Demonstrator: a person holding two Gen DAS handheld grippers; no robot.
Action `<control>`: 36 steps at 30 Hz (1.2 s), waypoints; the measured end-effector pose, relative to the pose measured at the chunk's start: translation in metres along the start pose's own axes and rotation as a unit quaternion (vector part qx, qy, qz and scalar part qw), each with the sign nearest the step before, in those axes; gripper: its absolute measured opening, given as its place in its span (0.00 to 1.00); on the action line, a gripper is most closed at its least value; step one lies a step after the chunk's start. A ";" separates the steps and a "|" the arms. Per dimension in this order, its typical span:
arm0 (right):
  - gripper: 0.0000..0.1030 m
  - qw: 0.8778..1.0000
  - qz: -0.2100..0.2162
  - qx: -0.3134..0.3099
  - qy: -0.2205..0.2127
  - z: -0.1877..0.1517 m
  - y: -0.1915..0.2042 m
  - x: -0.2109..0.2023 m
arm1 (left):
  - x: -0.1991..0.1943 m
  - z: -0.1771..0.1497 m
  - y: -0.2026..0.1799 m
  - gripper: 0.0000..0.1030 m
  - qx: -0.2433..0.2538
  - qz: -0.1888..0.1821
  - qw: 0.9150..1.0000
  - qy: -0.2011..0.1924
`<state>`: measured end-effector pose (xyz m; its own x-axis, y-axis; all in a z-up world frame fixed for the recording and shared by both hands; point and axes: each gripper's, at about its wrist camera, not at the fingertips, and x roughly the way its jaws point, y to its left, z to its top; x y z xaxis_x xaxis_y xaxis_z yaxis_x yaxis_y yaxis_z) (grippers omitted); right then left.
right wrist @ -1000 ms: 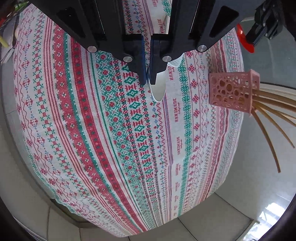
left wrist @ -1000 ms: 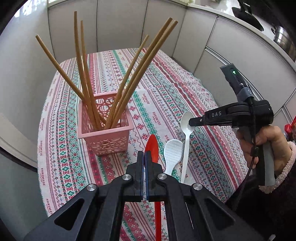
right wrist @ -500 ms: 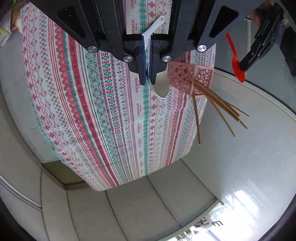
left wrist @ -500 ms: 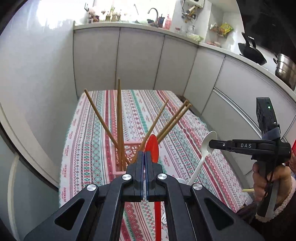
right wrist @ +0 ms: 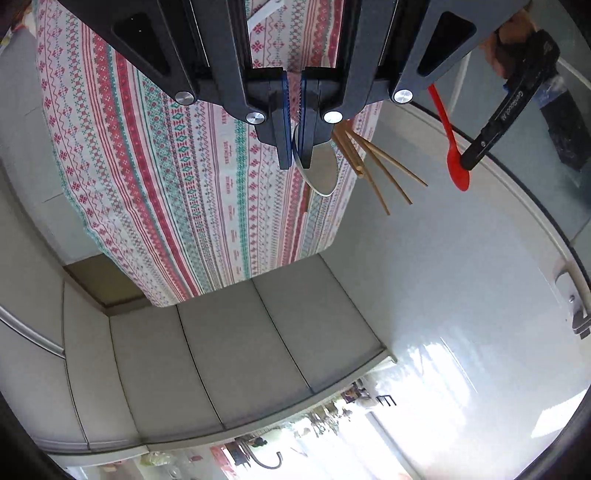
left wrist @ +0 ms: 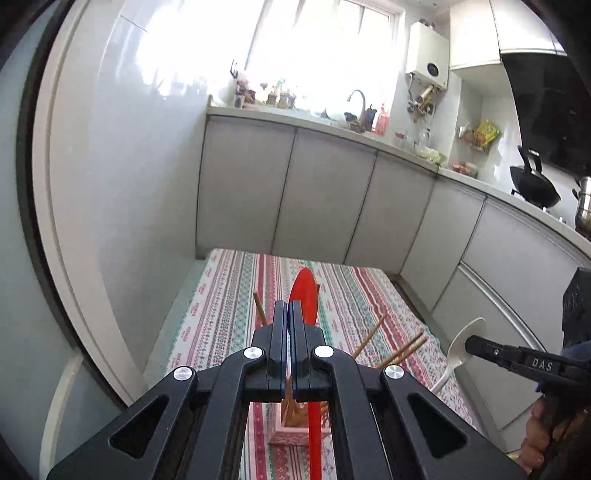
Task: Organize utensils
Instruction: 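Carry both spoons to the pink basket and open both tools to drop them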
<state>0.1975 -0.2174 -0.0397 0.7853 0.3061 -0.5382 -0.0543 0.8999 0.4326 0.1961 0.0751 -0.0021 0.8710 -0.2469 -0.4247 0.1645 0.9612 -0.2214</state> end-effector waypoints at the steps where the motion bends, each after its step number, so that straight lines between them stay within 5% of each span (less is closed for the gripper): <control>1: 0.03 1.000 0.000 -0.007 -0.009 0.000 0.006 0.000 | 0.002 0.002 0.001 0.00 -0.006 0.000 1.000 -0.009; 11: 0.03 0.997 0.011 -0.070 -0.037 -0.008 0.048 0.019 | 0.039 0.004 -0.010 0.01 0.009 0.041 0.993 -0.107; 20: 0.03 0.991 -0.008 -0.118 -0.061 -0.010 0.065 0.042 | 0.078 -0.015 -0.010 0.01 0.039 0.085 0.989 -0.116; 36: 0.03 0.976 -0.038 -0.207 -0.058 -0.036 0.084 0.074 | 0.111 -0.038 0.006 0.01 0.026 0.085 0.994 -0.069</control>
<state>0.2287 -0.1078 -0.0693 0.8599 0.2175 -0.4618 -0.2182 0.9745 0.0527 0.2762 0.0488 -0.0837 0.9427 -0.0645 -0.3273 0.0301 0.9936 -0.1092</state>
